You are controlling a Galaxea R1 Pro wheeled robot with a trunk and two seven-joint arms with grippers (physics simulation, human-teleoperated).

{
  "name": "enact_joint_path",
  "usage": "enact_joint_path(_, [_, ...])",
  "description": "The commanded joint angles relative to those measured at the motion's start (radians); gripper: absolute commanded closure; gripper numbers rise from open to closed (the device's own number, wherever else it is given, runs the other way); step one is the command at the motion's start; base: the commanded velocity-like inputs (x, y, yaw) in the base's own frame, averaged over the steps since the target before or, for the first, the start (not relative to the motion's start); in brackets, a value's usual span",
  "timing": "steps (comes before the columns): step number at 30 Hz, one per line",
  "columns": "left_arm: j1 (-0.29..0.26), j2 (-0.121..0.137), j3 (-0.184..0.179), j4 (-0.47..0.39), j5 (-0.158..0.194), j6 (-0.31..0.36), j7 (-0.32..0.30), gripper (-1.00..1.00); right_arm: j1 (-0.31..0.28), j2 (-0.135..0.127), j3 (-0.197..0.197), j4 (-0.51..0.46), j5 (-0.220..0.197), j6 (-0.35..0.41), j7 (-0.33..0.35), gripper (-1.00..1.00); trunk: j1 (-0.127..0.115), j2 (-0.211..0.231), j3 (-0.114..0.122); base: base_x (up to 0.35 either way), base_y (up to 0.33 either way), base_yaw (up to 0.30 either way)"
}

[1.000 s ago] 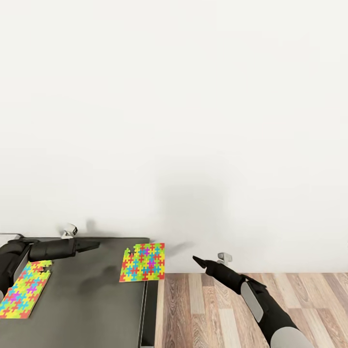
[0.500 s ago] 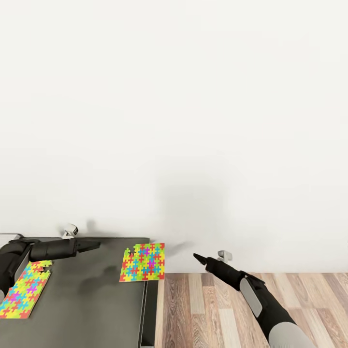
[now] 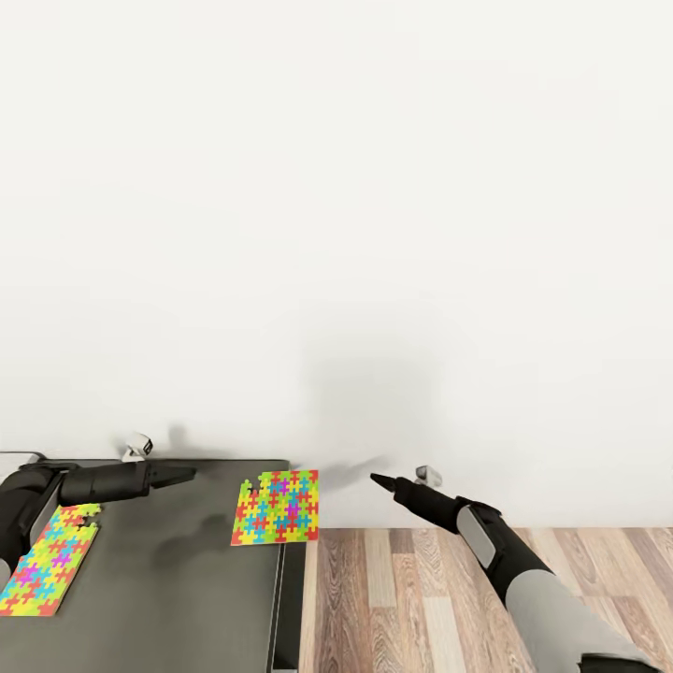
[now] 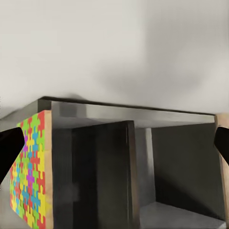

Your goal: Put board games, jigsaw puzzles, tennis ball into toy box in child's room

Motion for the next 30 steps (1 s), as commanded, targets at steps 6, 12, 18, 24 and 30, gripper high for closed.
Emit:
enact_joint_path(6, [-0.001,0.000,-0.001,0.000,0.000,0.010,-0.004,-1.00,-0.031,0.002,-0.003,0.052,-0.008,0.016,0.020,-1.00,0.001,-0.002,-0.002,0.000,0.000,0.000])
enact_joint_path(12, [-0.001,0.000,-0.001,0.000,0.000,0.010,-0.004,-1.00,-0.042,0.006,-0.003,0.064,-0.008,0.050,0.049,-1.00,0.001,-0.002,-0.002,0.000,0.000,0.000])
enact_joint_path(18, [-0.001,0.000,-0.001,0.000,0.000,0.011,-0.004,-1.00,-0.046,0.012,-0.003,0.060,-0.004,0.168,0.081,-1.00,0.001,-0.002,-0.002,0.000,0.000,0.000])
enact_joint_path(24, [-0.001,0.000,-0.001,0.000,0.000,0.010,-0.004,-1.00,-0.047,0.016,0.000,0.045,-0.005,0.218,0.091,-1.00,0.001,-0.002,-0.002,0.000,0.000,0.000])
enact_joint_path(30, [-0.001,0.001,0.000,0.000,0.000,0.010,-0.004,-1.00,-0.048,0.023,0.006,0.040,-0.002,0.226,0.131,-1.00,0.001,-0.002,-0.002,0.000,0.000,0.000])
